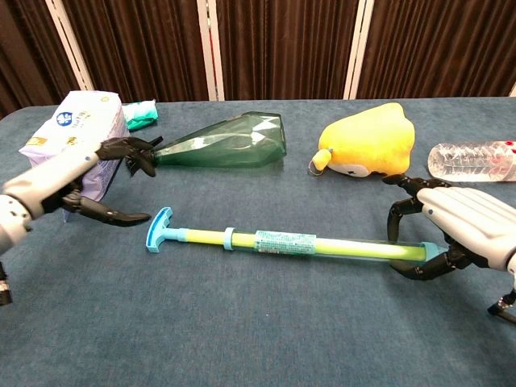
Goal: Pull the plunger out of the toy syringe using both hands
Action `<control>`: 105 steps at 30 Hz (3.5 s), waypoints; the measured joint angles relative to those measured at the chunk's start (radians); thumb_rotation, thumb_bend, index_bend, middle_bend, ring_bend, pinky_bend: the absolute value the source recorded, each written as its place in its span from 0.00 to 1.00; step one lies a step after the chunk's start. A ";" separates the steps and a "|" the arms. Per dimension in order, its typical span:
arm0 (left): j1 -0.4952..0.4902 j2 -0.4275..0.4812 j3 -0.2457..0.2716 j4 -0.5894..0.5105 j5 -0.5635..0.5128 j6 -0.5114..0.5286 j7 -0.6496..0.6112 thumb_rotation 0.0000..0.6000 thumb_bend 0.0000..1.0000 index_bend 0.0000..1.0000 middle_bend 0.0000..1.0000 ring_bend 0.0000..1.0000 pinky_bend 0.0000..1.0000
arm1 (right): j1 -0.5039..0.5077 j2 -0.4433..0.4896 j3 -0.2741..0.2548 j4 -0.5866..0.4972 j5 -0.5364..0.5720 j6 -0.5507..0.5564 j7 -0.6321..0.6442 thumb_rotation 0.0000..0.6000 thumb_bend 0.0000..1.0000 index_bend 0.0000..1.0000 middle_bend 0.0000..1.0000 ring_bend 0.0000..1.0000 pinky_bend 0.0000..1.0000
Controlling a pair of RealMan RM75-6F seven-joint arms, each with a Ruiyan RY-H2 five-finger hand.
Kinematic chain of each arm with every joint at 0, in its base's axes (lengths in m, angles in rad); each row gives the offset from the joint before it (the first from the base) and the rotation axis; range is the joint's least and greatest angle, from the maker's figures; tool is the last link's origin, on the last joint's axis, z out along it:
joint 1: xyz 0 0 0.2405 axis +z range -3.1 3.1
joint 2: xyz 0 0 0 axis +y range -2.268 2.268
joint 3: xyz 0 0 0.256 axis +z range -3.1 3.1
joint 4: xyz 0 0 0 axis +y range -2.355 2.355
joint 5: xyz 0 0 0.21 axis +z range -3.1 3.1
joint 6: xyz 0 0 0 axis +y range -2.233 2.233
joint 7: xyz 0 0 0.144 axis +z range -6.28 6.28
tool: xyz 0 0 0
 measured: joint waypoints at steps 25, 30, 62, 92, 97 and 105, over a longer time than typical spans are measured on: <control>-0.141 -0.163 -0.010 0.162 -0.045 -0.142 0.180 1.00 0.25 0.40 0.11 0.00 0.00 | -0.004 0.055 0.005 -0.030 -0.009 0.028 0.049 1.00 0.39 0.61 0.04 0.00 0.00; -0.161 -0.197 -0.013 0.209 -0.066 -0.177 0.203 1.00 0.26 0.42 0.11 0.00 0.00 | -0.007 0.070 0.006 -0.039 -0.012 0.037 0.056 1.00 0.39 0.61 0.04 0.00 0.00; -0.142 -0.136 0.011 0.126 -0.026 -0.005 0.267 1.00 0.48 0.71 0.20 0.01 0.00 | -0.038 0.139 0.015 -0.055 0.006 0.086 0.089 1.00 0.43 0.75 0.12 0.00 0.00; -0.078 0.023 0.079 -0.060 0.033 0.101 0.309 1.00 0.48 0.71 0.20 0.01 0.00 | -0.053 0.183 0.056 0.027 0.064 0.095 0.124 1.00 0.46 0.84 0.19 0.00 0.00; -0.059 0.050 0.096 -0.084 0.054 0.133 0.307 1.00 0.48 0.71 0.20 0.01 0.00 | -0.057 0.197 0.061 0.038 0.072 0.095 0.135 1.00 0.45 0.84 0.19 0.00 0.00; -0.049 0.067 0.095 -0.099 0.061 0.154 0.301 1.00 0.48 0.71 0.20 0.01 0.00 | -0.066 0.213 0.062 0.059 0.084 0.093 0.149 1.00 0.45 0.84 0.19 0.00 0.00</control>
